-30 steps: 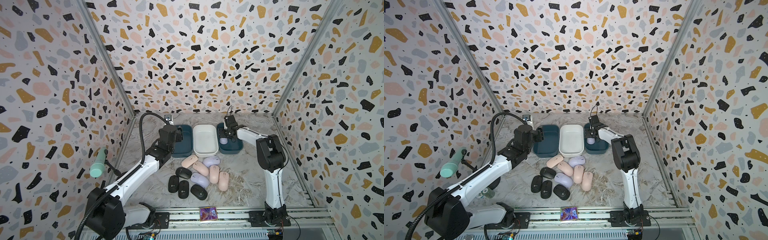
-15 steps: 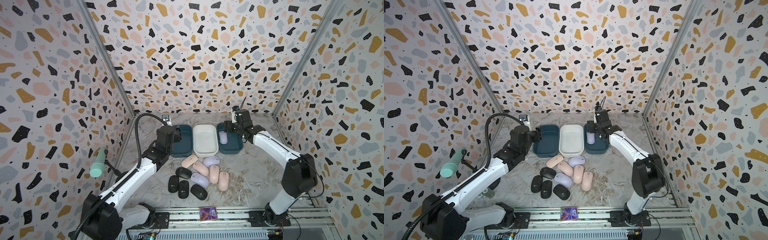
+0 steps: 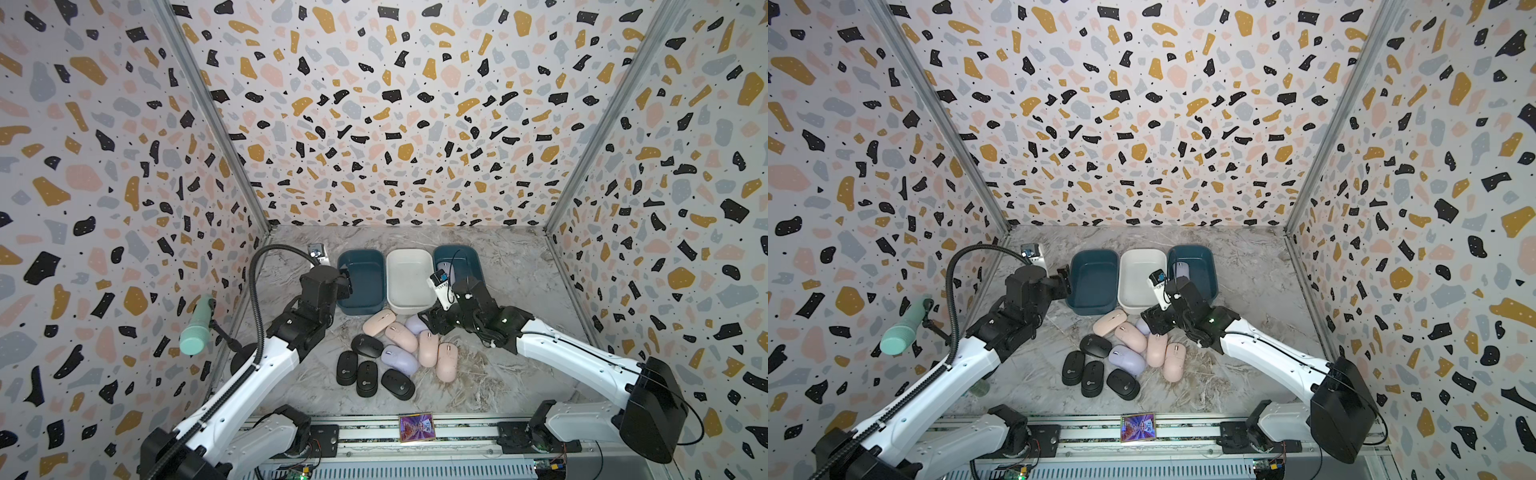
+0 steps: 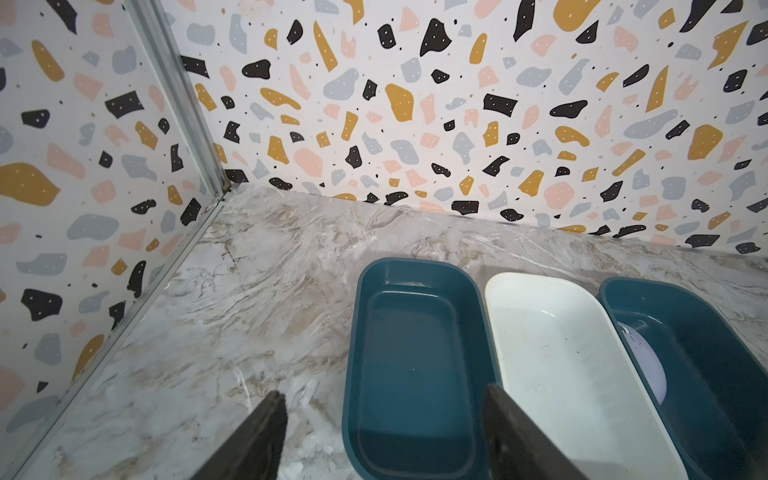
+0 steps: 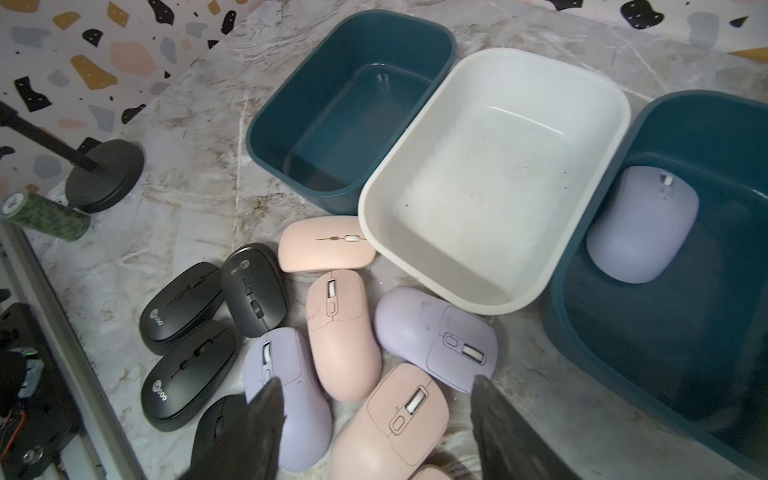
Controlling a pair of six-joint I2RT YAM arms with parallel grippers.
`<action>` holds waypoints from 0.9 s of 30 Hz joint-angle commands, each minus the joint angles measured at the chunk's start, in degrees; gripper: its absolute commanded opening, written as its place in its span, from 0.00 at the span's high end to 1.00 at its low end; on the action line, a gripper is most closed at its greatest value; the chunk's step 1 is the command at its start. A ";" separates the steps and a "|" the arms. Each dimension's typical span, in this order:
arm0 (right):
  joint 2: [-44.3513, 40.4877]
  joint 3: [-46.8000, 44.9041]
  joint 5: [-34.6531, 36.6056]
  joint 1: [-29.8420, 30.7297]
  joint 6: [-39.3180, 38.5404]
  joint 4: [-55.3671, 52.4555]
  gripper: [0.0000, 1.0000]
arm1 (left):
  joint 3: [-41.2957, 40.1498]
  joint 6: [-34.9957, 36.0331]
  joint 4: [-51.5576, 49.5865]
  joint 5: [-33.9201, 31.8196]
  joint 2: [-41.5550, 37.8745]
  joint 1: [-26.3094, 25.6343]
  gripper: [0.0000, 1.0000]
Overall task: Place the mice by color into the storage box
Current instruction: Pick up the mouse from the center of the board.
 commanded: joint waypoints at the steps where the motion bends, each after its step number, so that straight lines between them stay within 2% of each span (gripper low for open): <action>1: -2.48 -1.02 0.29 3.05 0.87 -1.10 0.29 | -3.21 -2.07 -0.83 -0.69 -3.42 -0.36 0.27; 6: -2.19 -2.57 2.03 9.08 1.05 -1.68 0.30 | -4.66 -2.44 -2.41 -0.19 -5.34 -0.35 0.27; 14: 1.20 -3.35 4.59 15.55 0.38 -2.66 0.30 | -5.80 -3.85 -2.83 1.46 -5.76 -0.35 0.27; 27: 8.68 -3.71 6.20 20.60 0.55 0.21 0.31 | -5.67 -5.24 -0.98 1.72 -6.17 -0.35 0.27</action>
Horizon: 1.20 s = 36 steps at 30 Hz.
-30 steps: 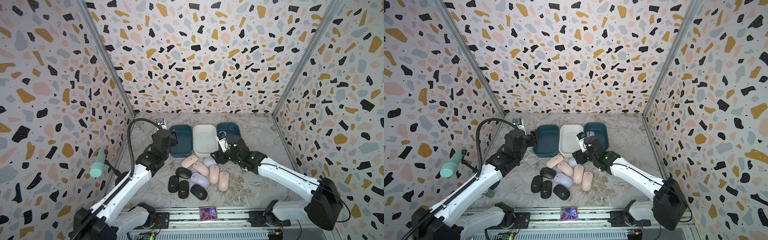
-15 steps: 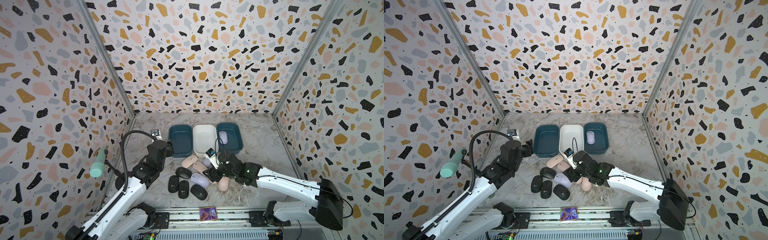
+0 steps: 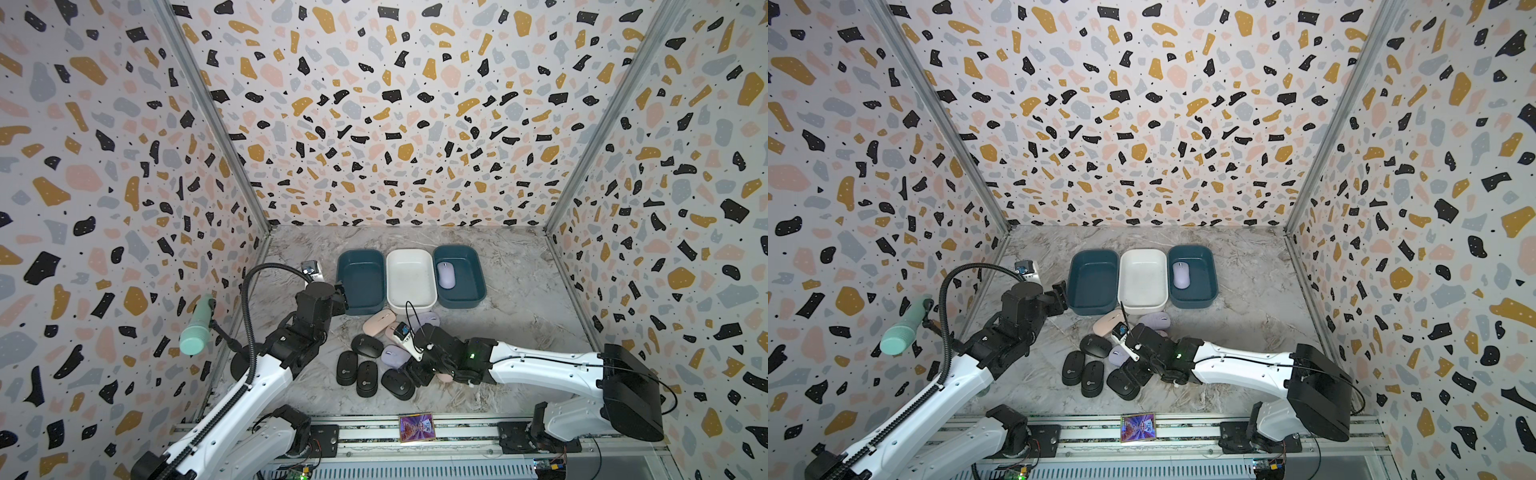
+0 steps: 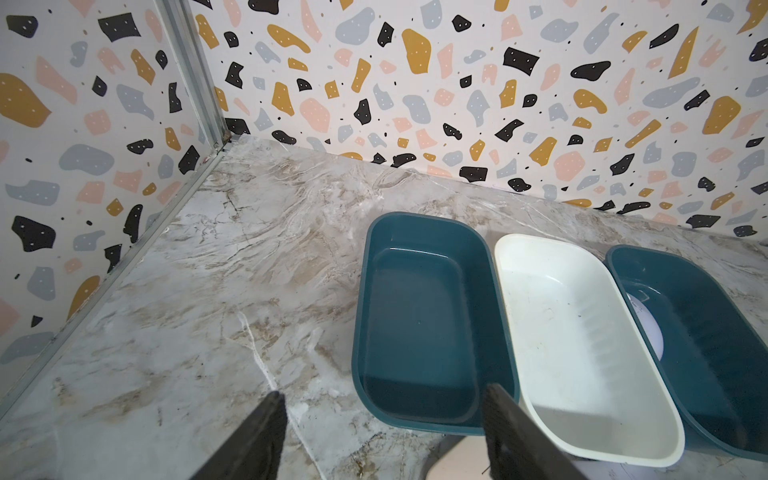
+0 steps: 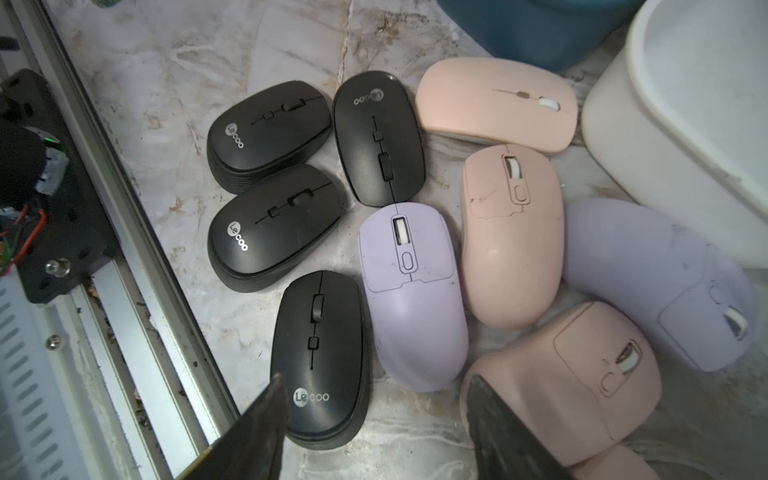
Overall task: Place the mice by color into the storage box
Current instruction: Pick up the mouse from the center of the board.
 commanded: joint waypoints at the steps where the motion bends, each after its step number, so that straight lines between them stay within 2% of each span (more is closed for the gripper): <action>1: 1.00 -0.09 1.53 0.62 0.04 1.32 0.31 | -0.48 -0.70 2.46 0.27 -0.86 -0.33 0.27; 17: 6.57 0.80 5.70 0.84 0.02 4.05 0.31 | 2.27 2.71 3.64 0.97 2.61 -0.33 0.27; 36: 12.59 2.55 4.16 -0.61 -1.02 5.88 0.32 | 1.44 1.66 3.69 0.52 2.18 -0.32 0.27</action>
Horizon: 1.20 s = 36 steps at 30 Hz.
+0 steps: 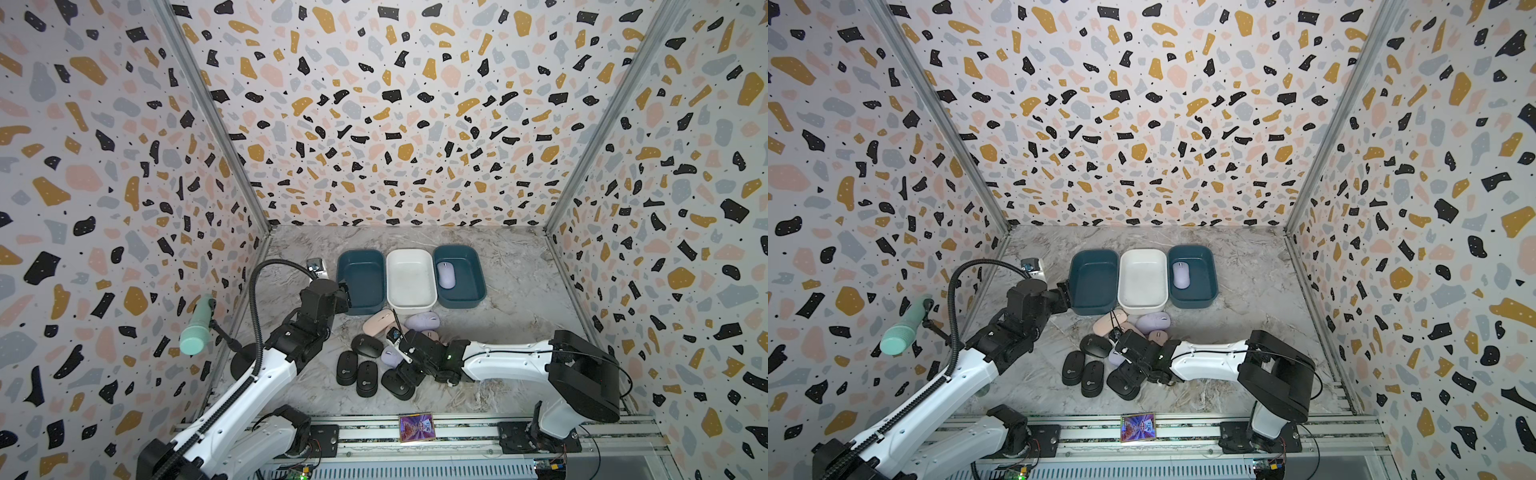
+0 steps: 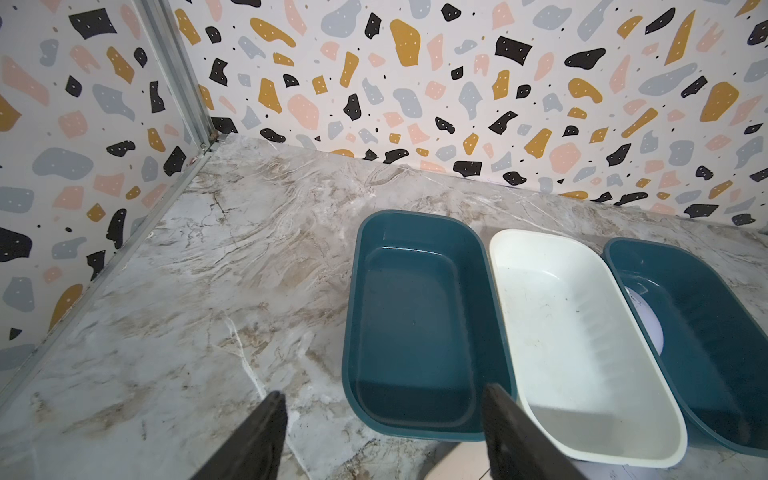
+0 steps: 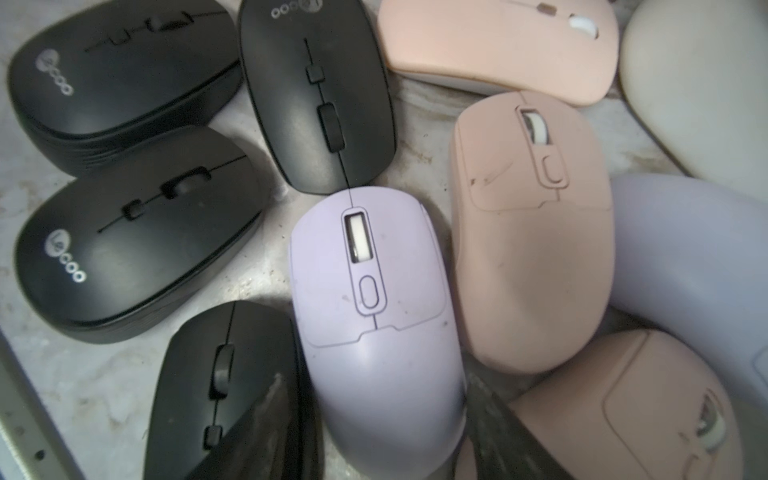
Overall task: Place the mice by color into the storage box
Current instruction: Pick up the mouse from the center of the board.
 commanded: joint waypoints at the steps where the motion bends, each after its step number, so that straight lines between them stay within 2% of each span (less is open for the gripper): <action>1: 0.36 1.74 -0.70 -0.44 -0.76 -0.29 0.32 | 1.06 0.33 1.49 -0.56 -0.69 -0.33 0.27; 36: 5.79 4.81 -3.03 -3.34 -1.80 -0.89 0.32 | 0.34 0.74 2.37 -1.34 0.46 -0.33 0.27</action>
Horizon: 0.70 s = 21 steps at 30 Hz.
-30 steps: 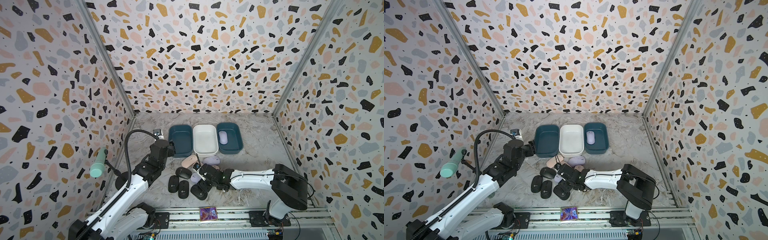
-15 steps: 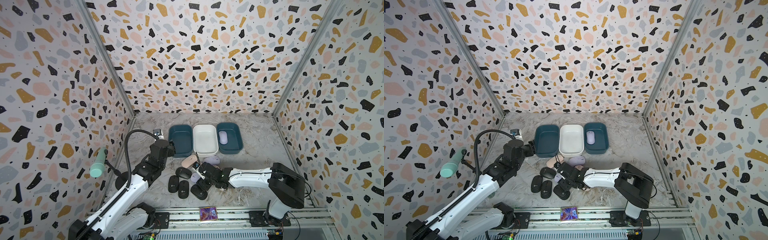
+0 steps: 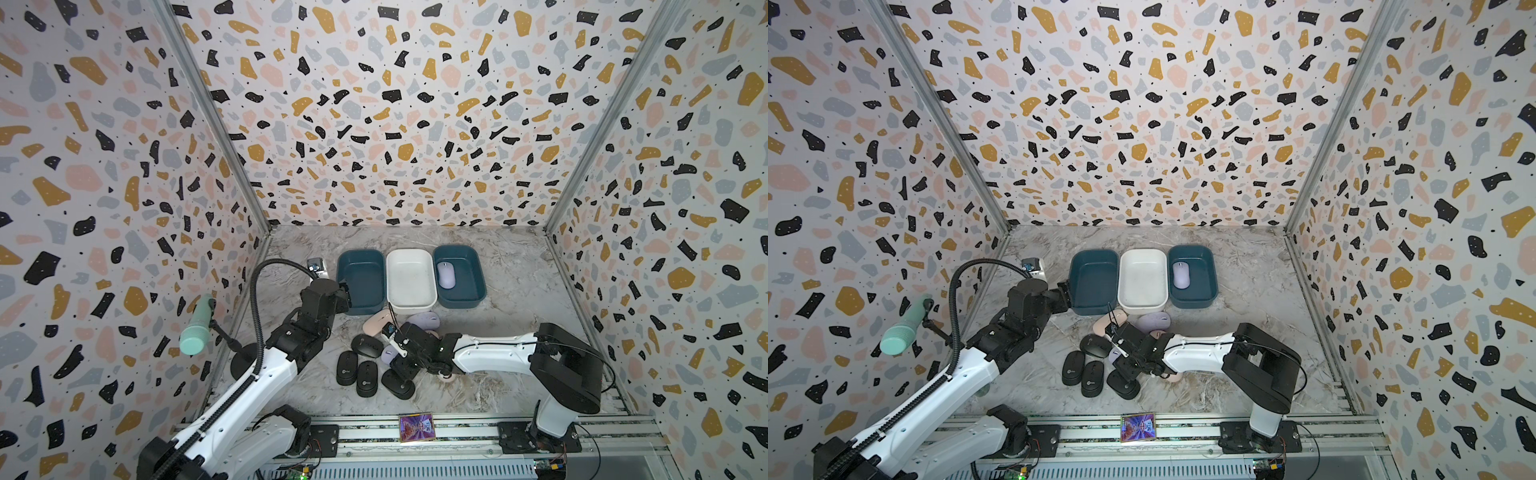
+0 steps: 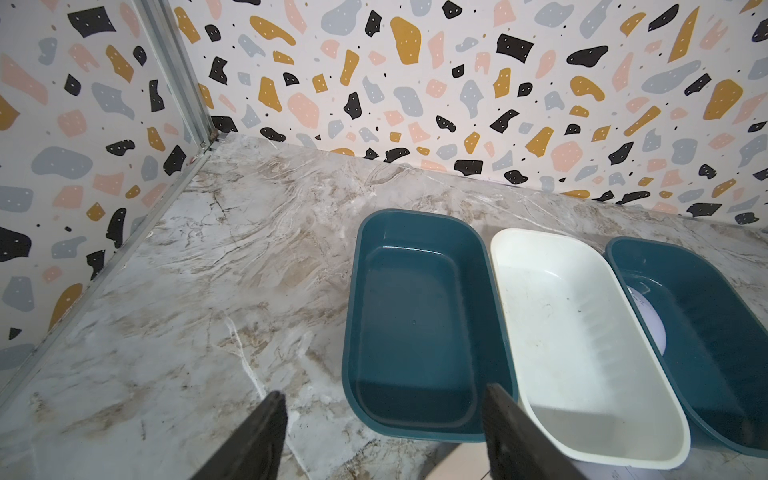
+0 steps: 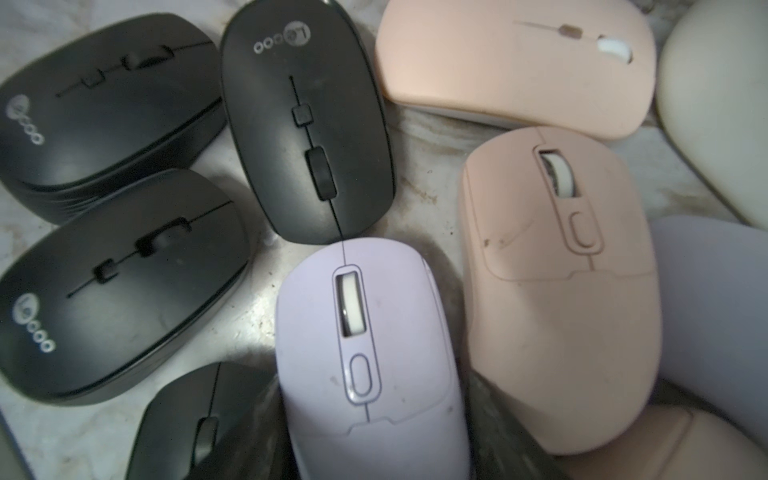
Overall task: Place the mice by color into the storage box
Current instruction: Pick up the mouse from the center of the board.
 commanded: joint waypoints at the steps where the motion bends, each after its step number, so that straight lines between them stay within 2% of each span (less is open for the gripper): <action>1: 1.06 1.35 0.51 -0.63 -0.80 -2.39 0.32 | 0.35 0.74 2.16 -1.21 0.08 -0.33 0.27; 21: 3.54 3.89 0.86 -0.82 -1.32 -4.41 0.31 | 0.43 0.92 1.98 -1.40 -0.18 -0.33 0.27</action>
